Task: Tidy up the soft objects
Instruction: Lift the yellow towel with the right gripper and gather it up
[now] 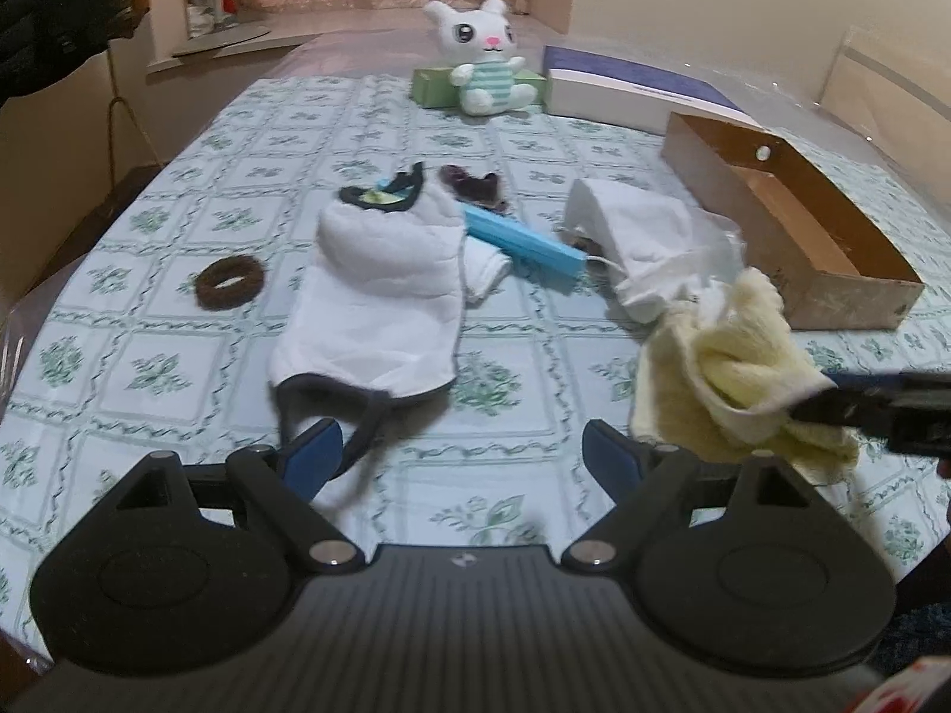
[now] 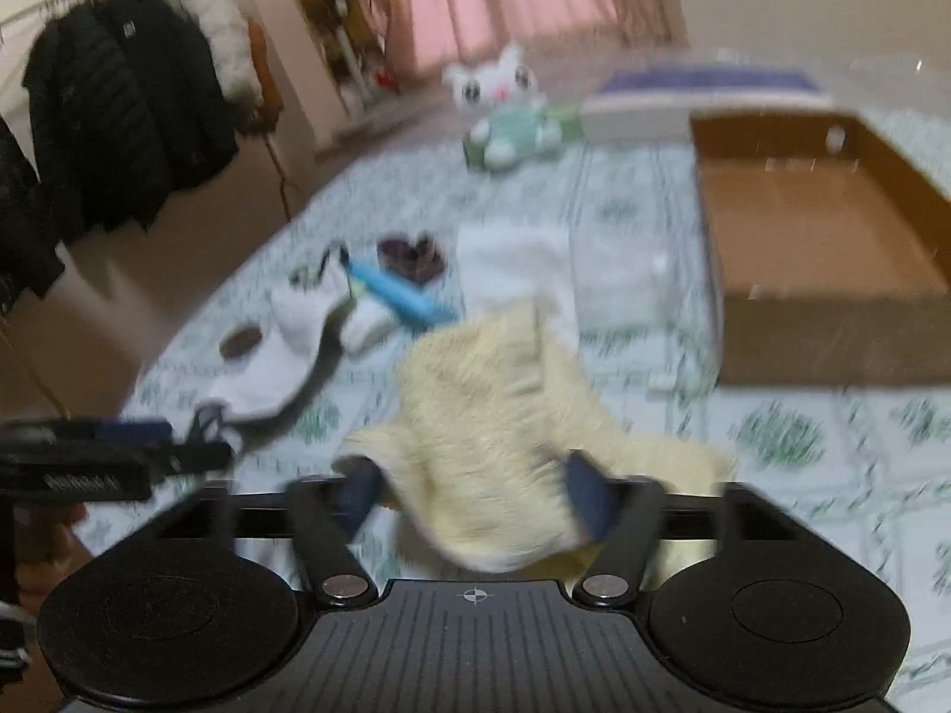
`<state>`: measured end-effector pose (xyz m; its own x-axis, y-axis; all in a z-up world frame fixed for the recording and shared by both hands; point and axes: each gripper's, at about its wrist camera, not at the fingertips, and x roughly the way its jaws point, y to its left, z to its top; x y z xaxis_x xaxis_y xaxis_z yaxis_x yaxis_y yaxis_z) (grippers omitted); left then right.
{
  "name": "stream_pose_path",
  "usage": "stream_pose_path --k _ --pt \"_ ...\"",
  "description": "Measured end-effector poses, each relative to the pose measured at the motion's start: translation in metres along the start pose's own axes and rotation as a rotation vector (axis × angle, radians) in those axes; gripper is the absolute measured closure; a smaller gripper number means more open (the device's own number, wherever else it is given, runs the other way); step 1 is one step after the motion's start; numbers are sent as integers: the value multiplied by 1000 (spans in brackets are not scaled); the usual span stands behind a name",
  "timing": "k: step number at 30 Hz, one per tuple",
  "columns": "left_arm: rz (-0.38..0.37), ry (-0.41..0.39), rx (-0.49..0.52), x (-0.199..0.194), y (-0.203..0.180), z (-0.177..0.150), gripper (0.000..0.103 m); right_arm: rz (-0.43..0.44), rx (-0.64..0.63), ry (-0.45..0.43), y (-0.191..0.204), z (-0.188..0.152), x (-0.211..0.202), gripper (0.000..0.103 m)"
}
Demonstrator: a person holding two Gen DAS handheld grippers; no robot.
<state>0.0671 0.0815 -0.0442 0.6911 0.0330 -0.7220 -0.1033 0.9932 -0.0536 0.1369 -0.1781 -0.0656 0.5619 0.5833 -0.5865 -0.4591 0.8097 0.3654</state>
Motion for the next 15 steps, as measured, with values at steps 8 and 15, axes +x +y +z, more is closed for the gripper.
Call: stream_pose_path --k 8,15 --pt "-46 4 51 15 -20 7 17 -48 44 51 -15 -1 42 20" --pt "-81 18 78 28 -30 10 17 -82 -80 66 -8 -17 63 23"
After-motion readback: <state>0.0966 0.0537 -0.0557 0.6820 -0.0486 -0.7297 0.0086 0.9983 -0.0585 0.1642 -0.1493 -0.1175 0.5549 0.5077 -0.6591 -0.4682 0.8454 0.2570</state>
